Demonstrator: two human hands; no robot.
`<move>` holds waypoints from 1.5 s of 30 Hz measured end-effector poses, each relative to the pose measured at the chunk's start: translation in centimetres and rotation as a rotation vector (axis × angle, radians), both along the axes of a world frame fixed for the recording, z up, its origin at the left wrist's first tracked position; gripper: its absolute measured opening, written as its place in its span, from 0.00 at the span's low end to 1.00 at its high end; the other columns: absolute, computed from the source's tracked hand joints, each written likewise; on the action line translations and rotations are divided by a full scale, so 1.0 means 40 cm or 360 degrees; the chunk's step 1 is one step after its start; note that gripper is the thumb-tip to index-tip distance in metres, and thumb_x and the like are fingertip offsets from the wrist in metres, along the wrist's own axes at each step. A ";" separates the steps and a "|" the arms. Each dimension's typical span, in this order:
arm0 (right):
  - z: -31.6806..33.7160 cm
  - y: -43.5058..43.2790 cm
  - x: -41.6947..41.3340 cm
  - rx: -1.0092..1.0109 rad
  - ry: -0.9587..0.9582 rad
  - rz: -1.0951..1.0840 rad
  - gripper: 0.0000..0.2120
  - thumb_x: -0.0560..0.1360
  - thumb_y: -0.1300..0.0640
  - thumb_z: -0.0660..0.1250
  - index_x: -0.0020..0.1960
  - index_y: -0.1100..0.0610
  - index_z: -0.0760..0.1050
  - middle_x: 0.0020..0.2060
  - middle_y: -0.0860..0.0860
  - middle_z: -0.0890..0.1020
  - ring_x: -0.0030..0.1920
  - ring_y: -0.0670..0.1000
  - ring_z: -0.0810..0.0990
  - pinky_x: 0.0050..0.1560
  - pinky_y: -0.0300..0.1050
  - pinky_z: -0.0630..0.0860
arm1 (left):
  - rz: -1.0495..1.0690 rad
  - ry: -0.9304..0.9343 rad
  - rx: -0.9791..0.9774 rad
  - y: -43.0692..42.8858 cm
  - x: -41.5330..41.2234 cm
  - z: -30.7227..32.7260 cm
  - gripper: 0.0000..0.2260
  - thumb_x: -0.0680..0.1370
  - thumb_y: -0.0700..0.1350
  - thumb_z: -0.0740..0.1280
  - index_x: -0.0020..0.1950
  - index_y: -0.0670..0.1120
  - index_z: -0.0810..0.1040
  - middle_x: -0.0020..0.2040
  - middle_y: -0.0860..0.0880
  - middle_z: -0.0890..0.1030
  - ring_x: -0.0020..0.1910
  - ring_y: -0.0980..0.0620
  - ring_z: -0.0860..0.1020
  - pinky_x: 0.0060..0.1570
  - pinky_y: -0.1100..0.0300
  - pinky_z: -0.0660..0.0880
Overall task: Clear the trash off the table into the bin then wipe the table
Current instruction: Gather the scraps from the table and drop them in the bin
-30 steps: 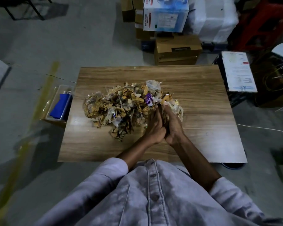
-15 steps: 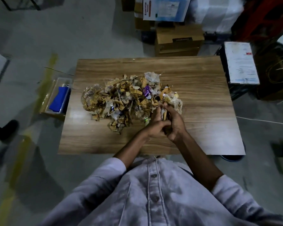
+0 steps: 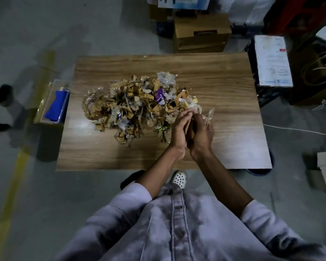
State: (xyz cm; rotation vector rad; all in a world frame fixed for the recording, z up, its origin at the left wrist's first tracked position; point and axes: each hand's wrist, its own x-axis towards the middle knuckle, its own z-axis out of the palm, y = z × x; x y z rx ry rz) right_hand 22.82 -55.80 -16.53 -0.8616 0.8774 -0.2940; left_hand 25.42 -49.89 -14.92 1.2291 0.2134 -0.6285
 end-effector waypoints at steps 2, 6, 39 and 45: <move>0.018 -0.006 0.000 -0.0057 -0.0023 -0.0097 0.18 0.77 0.53 0.73 0.61 0.62 0.78 0.48 0.56 0.87 0.47 0.56 0.86 0.42 0.49 0.80 | -0.0017 -0.0011 -0.0010 -0.006 0.016 0.010 0.14 0.83 0.45 0.62 0.65 0.45 0.79 0.62 0.46 0.83 0.62 0.49 0.81 0.60 0.55 0.77; 0.056 -0.029 -0.005 -0.0217 -0.0119 -0.0329 0.05 0.79 0.58 0.70 0.54 0.57 0.79 0.42 0.51 0.86 0.44 0.51 0.86 0.40 0.46 0.80 | -0.0098 0.0006 -0.0061 -0.044 0.035 0.025 0.13 0.82 0.44 0.63 0.63 0.42 0.80 0.61 0.43 0.83 0.60 0.44 0.82 0.54 0.54 0.78; -0.235 -0.900 -0.500 -0.0215 0.0390 -0.1325 0.10 0.79 0.66 0.68 0.60 0.67 0.79 0.51 0.55 0.87 0.52 0.51 0.86 0.51 0.44 0.80 | -0.0976 0.0529 0.0264 -1.023 -0.443 -0.258 0.10 0.82 0.38 0.62 0.57 0.42 0.83 0.57 0.44 0.85 0.57 0.48 0.83 0.57 0.58 0.79; -0.462 -1.109 -0.533 -0.0240 0.0519 -0.1293 0.07 0.79 0.62 0.70 0.55 0.64 0.80 0.52 0.54 0.87 0.52 0.51 0.86 0.50 0.41 0.80 | -0.0946 0.0541 0.0462 -1.243 -0.462 -0.475 0.12 0.82 0.38 0.63 0.64 0.41 0.81 0.60 0.43 0.84 0.59 0.48 0.83 0.61 0.54 0.78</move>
